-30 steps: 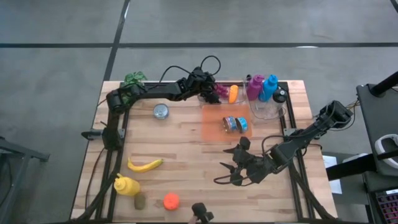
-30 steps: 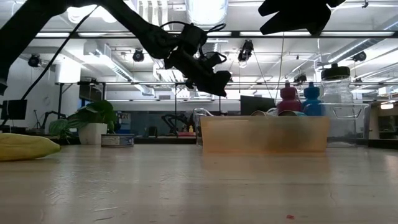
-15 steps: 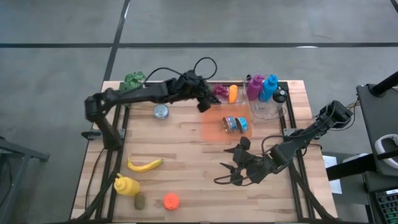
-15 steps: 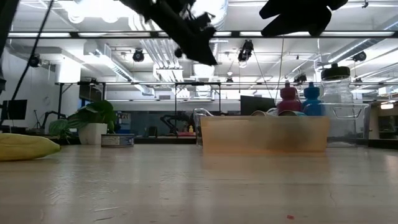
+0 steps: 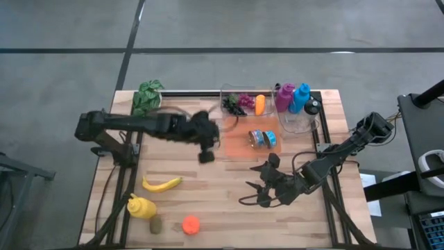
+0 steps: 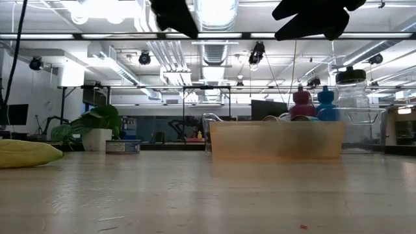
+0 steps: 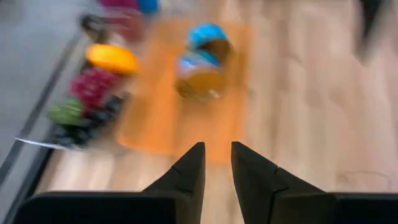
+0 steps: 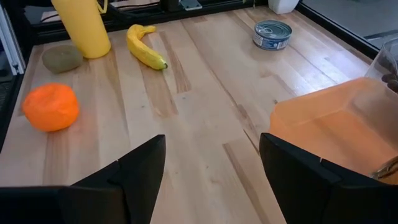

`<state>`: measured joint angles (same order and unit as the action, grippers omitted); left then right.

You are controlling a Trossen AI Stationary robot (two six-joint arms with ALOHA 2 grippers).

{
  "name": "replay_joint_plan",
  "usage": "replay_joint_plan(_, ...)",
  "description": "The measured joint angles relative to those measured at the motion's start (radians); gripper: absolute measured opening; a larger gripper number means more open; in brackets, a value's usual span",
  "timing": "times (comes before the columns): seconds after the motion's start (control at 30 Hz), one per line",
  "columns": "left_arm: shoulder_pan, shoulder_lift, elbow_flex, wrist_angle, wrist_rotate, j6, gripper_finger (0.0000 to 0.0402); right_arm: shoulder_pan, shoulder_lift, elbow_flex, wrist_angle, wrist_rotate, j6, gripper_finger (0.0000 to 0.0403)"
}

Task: Pick & Place Food Item
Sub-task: Put the banana into the left transparent bin

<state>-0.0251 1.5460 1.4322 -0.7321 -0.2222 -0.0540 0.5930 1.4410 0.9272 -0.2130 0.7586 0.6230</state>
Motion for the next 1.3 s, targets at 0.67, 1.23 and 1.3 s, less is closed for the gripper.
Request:
replay_joint_plan(0.67, -0.403, -0.007, -0.061, -0.224, -0.040, -0.223, 0.0069, 0.000, 0.000, 0.000, 0.001, 0.000, 0.005, 0.0263)
replay_joint_plan(1.23, -0.550, -0.006, -0.265, 0.086, -0.039, -0.295, 0.0069, 0.000, 0.000, 0.000, 0.001, 0.000, 0.004, 0.0251)
replay_joint_plan(1.3, -0.550, -0.006, -0.278, 0.104, -0.039, -0.295, 0.0069, 0.000, 0.000, 0.000, 0.001, 0.000, 0.005, 0.0249)
